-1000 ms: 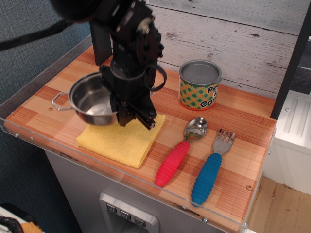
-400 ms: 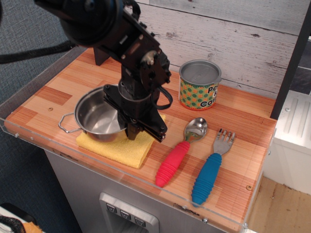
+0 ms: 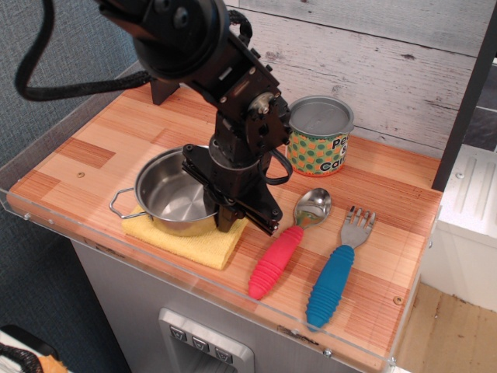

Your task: Put the silver pan on the yellow rag.

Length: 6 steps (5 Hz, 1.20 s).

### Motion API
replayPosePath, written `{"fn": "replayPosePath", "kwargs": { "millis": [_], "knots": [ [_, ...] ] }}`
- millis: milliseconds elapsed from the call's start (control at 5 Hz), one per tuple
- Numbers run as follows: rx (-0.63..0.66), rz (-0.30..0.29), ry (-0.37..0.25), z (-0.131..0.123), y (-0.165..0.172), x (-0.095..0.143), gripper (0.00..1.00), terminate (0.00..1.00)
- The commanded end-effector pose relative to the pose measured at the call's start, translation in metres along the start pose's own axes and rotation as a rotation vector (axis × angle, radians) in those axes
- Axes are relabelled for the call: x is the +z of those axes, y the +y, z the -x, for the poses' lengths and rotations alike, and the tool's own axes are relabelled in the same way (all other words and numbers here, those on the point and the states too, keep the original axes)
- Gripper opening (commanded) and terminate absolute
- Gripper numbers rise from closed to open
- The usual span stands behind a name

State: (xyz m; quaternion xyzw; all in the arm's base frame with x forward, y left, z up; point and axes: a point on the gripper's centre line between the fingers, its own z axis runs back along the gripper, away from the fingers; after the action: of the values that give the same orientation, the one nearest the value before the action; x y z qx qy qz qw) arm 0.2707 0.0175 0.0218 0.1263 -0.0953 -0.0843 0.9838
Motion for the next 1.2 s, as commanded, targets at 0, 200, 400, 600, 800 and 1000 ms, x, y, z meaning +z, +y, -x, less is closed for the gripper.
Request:
{"fn": "replayPosePath", "kwargs": {
  "millis": [0, 200, 400, 600, 800, 1000],
  "knots": [
    [-0.008, 0.026, -0.024, -0.016, 0.006, 0.001, 1.00, 0.00],
    [-0.002, 0.030, -0.072, -0.018, 0.010, 0.011, 1.00, 0.00],
    [0.010, 0.028, -0.091, -0.020, 0.014, 0.020, 1.00, 0.00],
    [0.015, 0.049, -0.140, -0.020, 0.020, 0.038, 1.00, 0.00],
    [-0.002, 0.049, -0.155, -0.024, 0.028, 0.055, 1.00, 0.00],
    [-0.104, 0.096, -0.133, -0.035, 0.040, 0.067, 1.00, 0.00]
  ]
}}
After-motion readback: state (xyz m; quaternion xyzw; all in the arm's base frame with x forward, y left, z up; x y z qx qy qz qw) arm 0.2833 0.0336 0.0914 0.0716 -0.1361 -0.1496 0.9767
